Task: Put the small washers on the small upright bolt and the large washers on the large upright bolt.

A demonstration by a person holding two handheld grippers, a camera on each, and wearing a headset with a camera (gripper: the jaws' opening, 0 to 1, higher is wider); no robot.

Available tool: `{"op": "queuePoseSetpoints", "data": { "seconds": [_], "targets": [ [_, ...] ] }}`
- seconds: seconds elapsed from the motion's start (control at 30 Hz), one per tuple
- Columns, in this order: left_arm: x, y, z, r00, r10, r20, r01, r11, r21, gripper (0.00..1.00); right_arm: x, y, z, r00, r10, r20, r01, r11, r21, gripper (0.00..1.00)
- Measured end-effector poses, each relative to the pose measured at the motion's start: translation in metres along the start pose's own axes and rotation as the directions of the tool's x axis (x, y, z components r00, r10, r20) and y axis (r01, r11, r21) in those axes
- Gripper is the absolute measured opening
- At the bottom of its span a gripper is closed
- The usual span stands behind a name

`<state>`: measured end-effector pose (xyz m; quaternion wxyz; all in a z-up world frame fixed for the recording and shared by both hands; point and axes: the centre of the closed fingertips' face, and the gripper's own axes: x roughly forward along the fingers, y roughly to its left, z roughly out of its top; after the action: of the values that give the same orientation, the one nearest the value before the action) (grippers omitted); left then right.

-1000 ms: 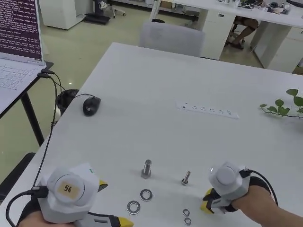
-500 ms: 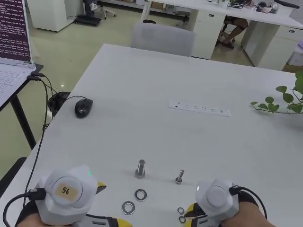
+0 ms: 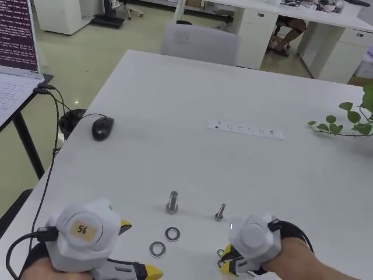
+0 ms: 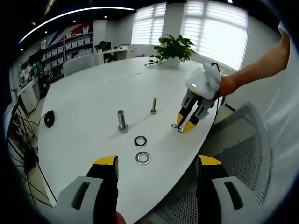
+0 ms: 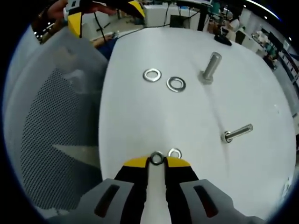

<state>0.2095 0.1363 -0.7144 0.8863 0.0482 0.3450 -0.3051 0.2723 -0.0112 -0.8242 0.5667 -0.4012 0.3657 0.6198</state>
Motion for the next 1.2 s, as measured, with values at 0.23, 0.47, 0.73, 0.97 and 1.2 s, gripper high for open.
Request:
{"op": "queuePoseSetpoints", "data": {
  "seconds": [0.23, 0.47, 0.73, 0.97, 1.2],
  "targets": [
    [-0.002, 0.003, 0.000, 1.0000, 0.007, 0.001, -0.007, 1.000, -0.004, 0.67, 0.000, 0.000, 0.000, 0.9994, -0.030, 0.014, 0.030, 0.999, 0.030, 0.14],
    [-0.003, 0.005, 0.000, 0.9999, 0.012, 0.002, -0.012, 1.000, -0.003, 0.67, 0.000, 0.000, 0.000, 0.9988, -0.044, 0.022, 0.043, 0.998, 0.043, 0.14],
    [-0.001, 0.004, 0.001, 1.0000, 0.008, 0.003, -0.008, 1.000, -0.005, 0.67, -0.001, 0.001, -0.002, 0.9982, -0.045, 0.040, 0.041, 0.995, 0.093, 0.14],
    [0.000, 0.003, 0.002, 1.0000, 0.004, 0.001, -0.004, 1.000, -0.001, 0.67, -0.008, -0.005, -0.006, 0.9956, -0.068, 0.065, 0.057, 0.985, 0.161, 0.14],
    [0.000, 0.003, 0.002, 1.0000, 0.002, -0.003, -0.002, 1.000, 0.003, 0.67, -0.018, -0.018, -0.007, 0.9897, -0.106, 0.096, 0.081, 0.969, 0.234, 0.14]
  ]
}}
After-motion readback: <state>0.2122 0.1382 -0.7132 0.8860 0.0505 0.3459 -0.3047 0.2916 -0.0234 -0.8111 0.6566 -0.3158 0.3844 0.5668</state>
